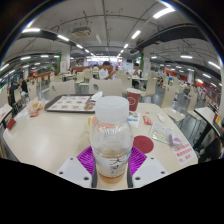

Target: Pour water

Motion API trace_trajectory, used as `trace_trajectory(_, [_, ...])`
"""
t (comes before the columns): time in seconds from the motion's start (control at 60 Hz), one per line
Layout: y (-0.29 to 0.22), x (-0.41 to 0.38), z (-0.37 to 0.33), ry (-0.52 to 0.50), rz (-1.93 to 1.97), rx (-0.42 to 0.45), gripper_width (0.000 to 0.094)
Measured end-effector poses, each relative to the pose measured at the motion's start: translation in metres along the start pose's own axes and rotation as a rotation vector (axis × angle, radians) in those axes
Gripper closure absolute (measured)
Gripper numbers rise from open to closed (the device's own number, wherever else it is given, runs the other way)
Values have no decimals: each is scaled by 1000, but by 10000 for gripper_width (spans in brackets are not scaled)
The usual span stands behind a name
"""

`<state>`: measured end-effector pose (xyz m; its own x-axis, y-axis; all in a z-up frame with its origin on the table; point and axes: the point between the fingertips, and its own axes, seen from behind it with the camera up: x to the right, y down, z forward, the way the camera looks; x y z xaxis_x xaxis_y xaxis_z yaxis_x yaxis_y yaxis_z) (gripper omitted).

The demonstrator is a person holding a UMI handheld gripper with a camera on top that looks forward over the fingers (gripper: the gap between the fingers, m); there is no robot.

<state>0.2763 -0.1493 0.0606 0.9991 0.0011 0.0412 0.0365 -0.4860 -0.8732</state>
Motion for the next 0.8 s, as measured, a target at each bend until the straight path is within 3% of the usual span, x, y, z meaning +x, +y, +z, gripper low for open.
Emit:
trace_trajectory(0.15, [-11, -39, -9, -64, -8, -30, 545])
trace_trajectory(0.35, [-62, -141, -20, -274, 200, -39, 546])
trace_trajectory(0.617, [-171, -209, -3, -605, 1025, -45, 545])
trace_trajectory(0.8, [-203, -187, 29, -696, 1509, -22, 546])
